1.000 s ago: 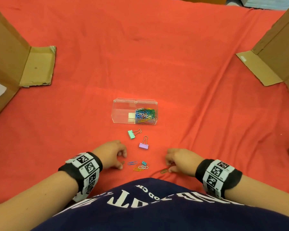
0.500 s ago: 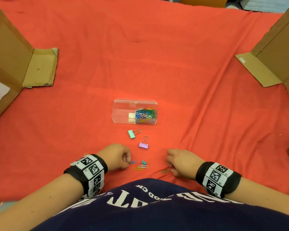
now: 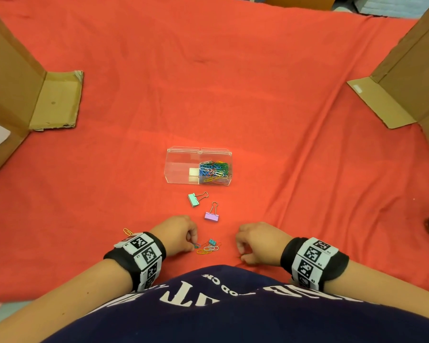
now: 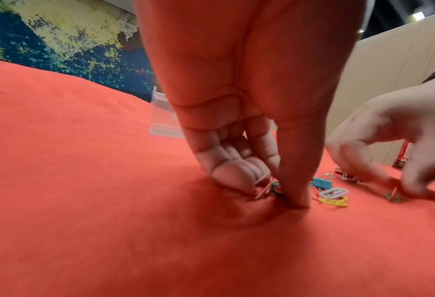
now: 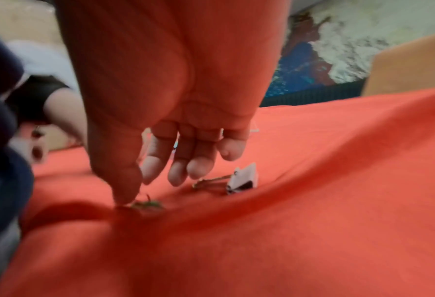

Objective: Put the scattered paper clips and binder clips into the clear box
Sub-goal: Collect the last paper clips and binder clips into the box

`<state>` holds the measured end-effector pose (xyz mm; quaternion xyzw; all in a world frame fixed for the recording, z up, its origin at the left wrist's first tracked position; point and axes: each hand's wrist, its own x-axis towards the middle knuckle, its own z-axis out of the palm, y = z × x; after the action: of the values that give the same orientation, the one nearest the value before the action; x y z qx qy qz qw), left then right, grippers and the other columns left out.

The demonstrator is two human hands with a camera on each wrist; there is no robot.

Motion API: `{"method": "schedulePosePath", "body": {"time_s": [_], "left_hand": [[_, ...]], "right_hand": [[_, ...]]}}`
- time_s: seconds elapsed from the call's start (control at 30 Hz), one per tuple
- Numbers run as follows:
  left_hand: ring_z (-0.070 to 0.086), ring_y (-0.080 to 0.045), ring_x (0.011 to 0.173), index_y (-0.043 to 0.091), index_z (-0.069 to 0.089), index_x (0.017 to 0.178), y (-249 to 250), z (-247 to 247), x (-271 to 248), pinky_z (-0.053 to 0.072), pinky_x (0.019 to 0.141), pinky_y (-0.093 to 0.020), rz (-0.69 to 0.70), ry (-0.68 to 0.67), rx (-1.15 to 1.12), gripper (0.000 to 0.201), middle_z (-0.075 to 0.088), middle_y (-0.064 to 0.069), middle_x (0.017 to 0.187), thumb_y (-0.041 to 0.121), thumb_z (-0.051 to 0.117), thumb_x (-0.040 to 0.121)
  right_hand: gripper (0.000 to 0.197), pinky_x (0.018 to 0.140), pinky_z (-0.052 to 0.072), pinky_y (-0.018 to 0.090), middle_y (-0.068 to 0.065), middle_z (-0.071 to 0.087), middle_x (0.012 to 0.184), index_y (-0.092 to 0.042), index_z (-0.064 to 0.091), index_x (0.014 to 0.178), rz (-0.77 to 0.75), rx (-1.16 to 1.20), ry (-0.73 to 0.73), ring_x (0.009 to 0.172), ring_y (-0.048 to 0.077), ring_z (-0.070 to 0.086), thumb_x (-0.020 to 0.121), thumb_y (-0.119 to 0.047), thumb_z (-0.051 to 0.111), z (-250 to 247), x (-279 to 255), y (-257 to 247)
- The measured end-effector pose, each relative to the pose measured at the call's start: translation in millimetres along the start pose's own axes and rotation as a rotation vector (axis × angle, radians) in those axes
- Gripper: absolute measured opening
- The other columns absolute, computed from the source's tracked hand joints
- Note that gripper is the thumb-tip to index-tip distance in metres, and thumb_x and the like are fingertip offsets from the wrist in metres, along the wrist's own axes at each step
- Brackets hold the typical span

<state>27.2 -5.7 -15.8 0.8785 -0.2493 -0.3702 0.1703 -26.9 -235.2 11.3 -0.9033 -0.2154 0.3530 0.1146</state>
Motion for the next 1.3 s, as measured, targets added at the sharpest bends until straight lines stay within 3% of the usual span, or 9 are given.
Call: {"method": "schedulePosePath", "body": {"time_s": [0.17, 0.4, 0.5, 0.6, 0.8, 0.97, 1.13, 1.23, 1.3], "left_hand": [[0.05, 0.001, 0.056, 0.029, 0.054, 0.063, -0.2, 0.5, -0.9, 0.041, 0.059, -0.015, -0.015, -0.049, -0.053, 0.022, 0.053, 0.014, 0.06, 0.014, 0.068, 0.072], [0.05, 0.002, 0.054, 0.017, 0.066, 0.094, 1.7, -4.3, -0.7, 0.038, 0.056, -0.007, -0.007, -0.089, -0.087, 0.023, 0.056, 0.014, 0.063, 0.006, 0.06, 0.075], [0.054, 0.003, 0.054, 0.015, 0.07, 0.089, 4.2, -18.2, -0.6, 0.042, 0.06, -0.01, 0.011, -0.025, -0.114, 0.024, 0.065, 0.009, 0.067, 0.004, 0.054, 0.074], [0.056, 0.005, 0.053, 0.016, 0.07, 0.083, 12.8, -43.1, 3.9, 0.042, 0.057, -0.006, 0.028, 0.15, -0.215, 0.025, 0.064, 0.012, 0.062, 0.002, 0.052, 0.074], [0.052, 0.002, 0.051, 0.015, 0.067, 0.079, 30.5, -90.8, 31.7, 0.04, 0.051, -0.005, 0.02, 0.484, -0.415, 0.013, 0.058, 0.011, 0.061, 0.004, 0.068, 0.073], [0.053, -0.009, 0.058, 0.012, 0.067, 0.084, 43.1, -106.5, 54.4, 0.046, 0.06, -0.019, -0.009, 0.529, -0.394, 0.011, 0.057, 0.007, 0.064, 0.009, 0.07, 0.074], [0.051, -0.012, 0.076, 0.016, 0.068, 0.091, 39.3, -102.0, 54.0, 0.037, 0.072, -0.025, -0.037, 0.584, -0.288, 0.019, 0.051, 0.003, 0.085, 0.018, 0.074, 0.072], [0.049, -0.01, 0.068, 0.015, 0.067, 0.084, 35.0, -89.9, 41.5, 0.037, 0.063, -0.019, -0.001, 0.503, -0.267, 0.014, 0.051, 0.006, 0.076, 0.013, 0.073, 0.072], [0.048, -0.004, 0.058, 0.014, 0.067, 0.08, 30.5, -75.8, 30.6, 0.034, 0.052, -0.007, 0.005, 0.369, -0.241, 0.01, 0.054, 0.008, 0.068, 0.012, 0.072, 0.073]], "right_hand": [[0.012, 0.082, 0.043, 0.036, 0.006, 0.059, 0.104, -0.016, 0.06, 0.088, 0.03, -0.054, -0.068, 0.096, 0.026, 0.057, 0.076, -0.02, 0.063, 2.4, 4.6, -0.8], [0.013, 0.069, 0.041, 0.027, 0.007, 0.07, 0.091, -0.014, 0.063, 0.082, 0.055, -0.013, -0.093, 0.081, 0.024, 0.059, 0.075, -0.01, 0.054, -4.7, 5.9, -7.0], [0.013, 0.058, 0.037, 0.018, 0.007, 0.073, 0.083, -0.013, 0.065, 0.077, 0.093, 0.106, 0.026, 0.068, 0.019, 0.056, 0.074, -0.01, 0.053, -17.4, 10.0, -8.1], [0.015, 0.064, 0.037, 0.019, 0.009, 0.074, 0.083, -0.01, 0.068, 0.081, 0.124, 0.197, 0.154, 0.071, 0.022, 0.062, 0.074, -0.01, 0.055, -40.1, 20.2, -8.5], [0.006, 0.063, 0.041, 0.022, 0.001, 0.062, 0.066, -0.016, 0.066, 0.07, 0.249, 0.413, 0.5, 0.065, 0.015, 0.057, 0.07, -0.01, 0.065, -88.2, 51.0, -4.4], [0.002, 0.062, 0.041, 0.025, 0.001, 0.061, 0.066, -0.014, 0.066, 0.072, 0.331, 0.474, 0.666, 0.064, 0.016, 0.055, 0.071, -0.013, 0.066, -106.4, 73.0, -2.7], [0.021, 0.073, 0.05, 0.035, 0.009, 0.067, 0.08, -0.014, 0.065, 0.092, 0.368, 0.442, 0.636, 0.078, 0.025, 0.061, 0.072, -0.019, 0.071, -99.0, 75.6, 2.5], [0.016, 0.067, 0.042, 0.026, 0.005, 0.065, 0.079, -0.014, 0.066, 0.091, 0.28, 0.417, 0.525, 0.075, 0.02, 0.058, 0.075, -0.017, 0.069, -86.5, 62.6, -1.8], [0.015, 0.066, 0.035, 0.022, 0.003, 0.064, 0.081, -0.014, 0.067, 0.092, 0.195, 0.345, 0.355, 0.075, 0.016, 0.056, 0.078, -0.016, 0.067, -73.1, 51.5, -6.9]]}}
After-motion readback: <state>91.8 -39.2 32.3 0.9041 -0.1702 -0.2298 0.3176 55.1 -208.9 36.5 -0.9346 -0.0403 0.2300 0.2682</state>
